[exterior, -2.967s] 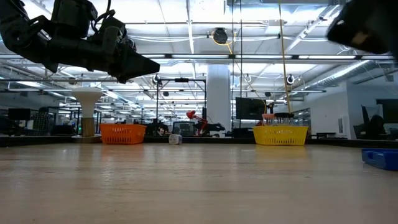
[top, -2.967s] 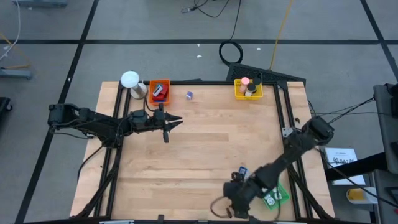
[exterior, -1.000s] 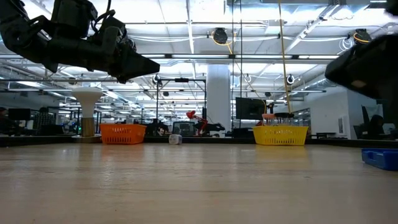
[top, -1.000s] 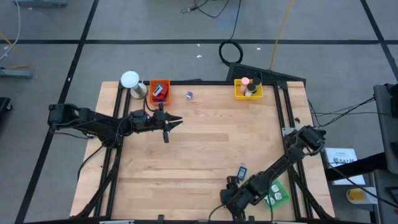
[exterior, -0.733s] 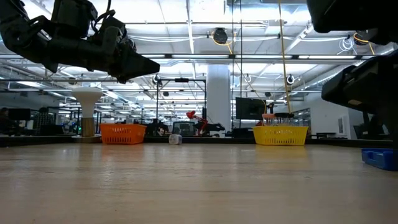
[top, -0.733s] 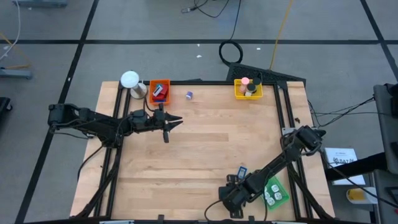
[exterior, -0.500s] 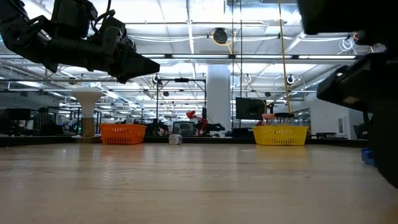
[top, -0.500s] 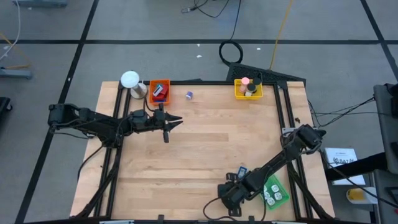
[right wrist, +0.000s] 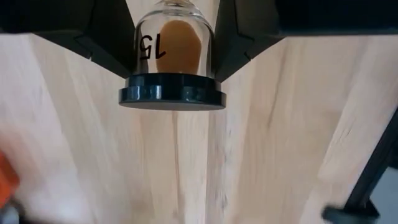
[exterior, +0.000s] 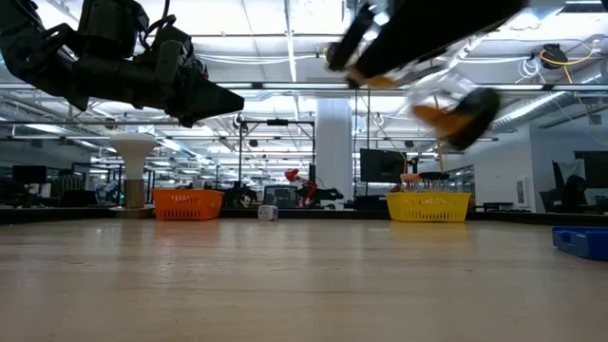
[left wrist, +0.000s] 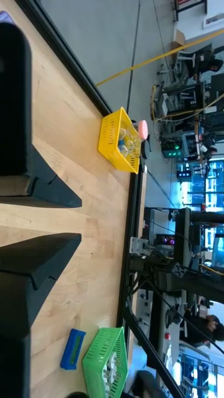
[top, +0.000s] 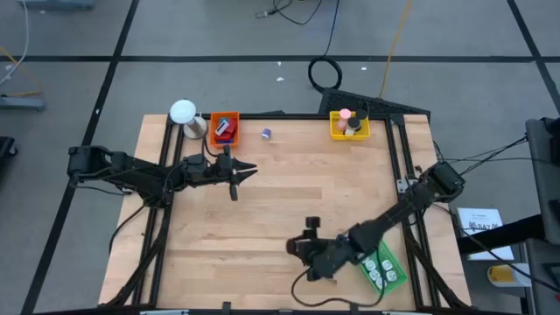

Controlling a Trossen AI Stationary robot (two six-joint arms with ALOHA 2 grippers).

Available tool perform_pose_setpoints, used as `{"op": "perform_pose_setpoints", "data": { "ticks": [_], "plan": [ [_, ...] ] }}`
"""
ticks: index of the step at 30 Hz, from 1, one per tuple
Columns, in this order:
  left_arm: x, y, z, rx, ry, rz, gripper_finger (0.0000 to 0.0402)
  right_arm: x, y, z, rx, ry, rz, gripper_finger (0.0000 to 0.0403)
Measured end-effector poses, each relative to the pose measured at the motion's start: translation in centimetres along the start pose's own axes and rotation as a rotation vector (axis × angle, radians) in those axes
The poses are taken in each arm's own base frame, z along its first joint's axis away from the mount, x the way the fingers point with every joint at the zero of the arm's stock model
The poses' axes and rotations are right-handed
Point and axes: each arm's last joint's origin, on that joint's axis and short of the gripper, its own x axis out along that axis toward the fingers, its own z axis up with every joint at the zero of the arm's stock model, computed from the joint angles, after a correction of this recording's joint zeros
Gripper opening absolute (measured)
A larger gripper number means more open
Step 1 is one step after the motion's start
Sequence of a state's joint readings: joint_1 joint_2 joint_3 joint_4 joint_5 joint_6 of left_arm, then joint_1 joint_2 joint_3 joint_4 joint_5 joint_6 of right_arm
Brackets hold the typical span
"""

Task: Pick & Place Office items
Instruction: Put the orange hourglass into the yellow bin

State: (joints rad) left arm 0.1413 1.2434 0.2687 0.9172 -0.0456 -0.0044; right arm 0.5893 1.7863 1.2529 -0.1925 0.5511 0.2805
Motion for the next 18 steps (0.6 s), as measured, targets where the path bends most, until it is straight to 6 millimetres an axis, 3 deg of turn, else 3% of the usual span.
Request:
{"op": "perform_pose_setpoints", "data": {
  "ticks": [3, 6, 13, 18],
  "plan": [
    [0.0, 0.0, 0.0, 0.000, 0.000, 0.000, 0.0076, 2.2, -1.8, -0.7, -0.005, -0.138, 0.071, 0.0161],
    [0.0, 0.0, 0.0, 0.000, 0.000, 0.000, 0.0076, 4.0, -4.9, -2.2, 0.034, -0.273, 0.123, 0.0162],
    [0.0, 0.0, 0.0, 0.000, 0.000, 0.000, 0.0076, 5.9, -12.2, -4.1, 0.044, -0.552, 0.128, 0.0163],
    [0.0, 0.0, 0.0, 0.000, 0.001, 0.000, 0.0076, 8.3, -14.9, -4.9, 0.049, -0.628, 0.147, 0.0163]
  ]
}}
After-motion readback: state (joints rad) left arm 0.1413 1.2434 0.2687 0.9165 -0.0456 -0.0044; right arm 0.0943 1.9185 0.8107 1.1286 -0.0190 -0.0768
